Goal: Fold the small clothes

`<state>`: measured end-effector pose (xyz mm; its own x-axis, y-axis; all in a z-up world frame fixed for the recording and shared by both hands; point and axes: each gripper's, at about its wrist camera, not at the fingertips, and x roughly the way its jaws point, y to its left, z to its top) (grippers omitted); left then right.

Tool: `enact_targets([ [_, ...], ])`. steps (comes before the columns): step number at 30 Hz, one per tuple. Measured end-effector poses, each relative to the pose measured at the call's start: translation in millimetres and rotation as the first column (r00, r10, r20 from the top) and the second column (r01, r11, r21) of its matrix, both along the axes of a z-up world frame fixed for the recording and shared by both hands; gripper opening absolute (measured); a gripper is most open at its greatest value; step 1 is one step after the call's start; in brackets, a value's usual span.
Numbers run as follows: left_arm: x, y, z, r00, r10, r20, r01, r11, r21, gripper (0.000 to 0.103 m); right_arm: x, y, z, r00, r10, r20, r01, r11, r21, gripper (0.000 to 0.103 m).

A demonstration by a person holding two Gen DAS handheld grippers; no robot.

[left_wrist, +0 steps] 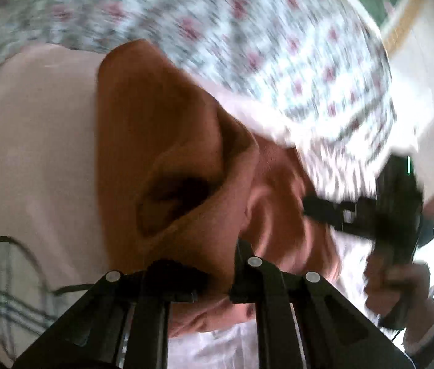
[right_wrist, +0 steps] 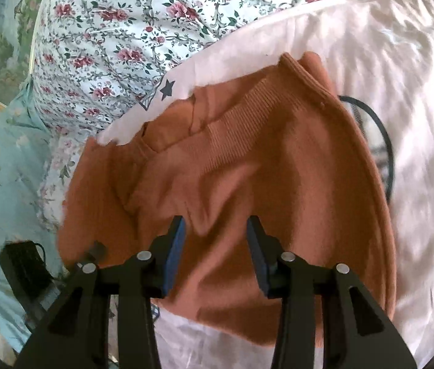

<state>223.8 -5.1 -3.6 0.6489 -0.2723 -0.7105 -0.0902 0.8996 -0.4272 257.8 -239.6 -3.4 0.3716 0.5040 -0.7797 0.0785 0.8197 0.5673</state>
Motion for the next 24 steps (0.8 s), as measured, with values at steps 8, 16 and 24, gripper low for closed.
enact_targets([
  [8,14.3,-40.9,-28.5,0.993,-0.099,-0.058,0.104,0.989,0.103,0.008,57.7,41.5,-31.2,0.989,0.126,-0.076,-0.119,0.989,0.087,0.064],
  [16,7.0,-32.5,-14.4,0.991,-0.122,-0.046,0.126,0.988,0.088,0.008,96.2,97.2,-52.6,0.964,0.242,-0.109,-0.227,0.964,0.137,0.015],
  [24,19.8,-83.3,27.9,0.96,-0.275,0.052,0.273,0.961,0.033,0.008,47.0,29.4,38.9,0.978,0.15,0.142,-0.167,0.979,0.116,0.014],
])
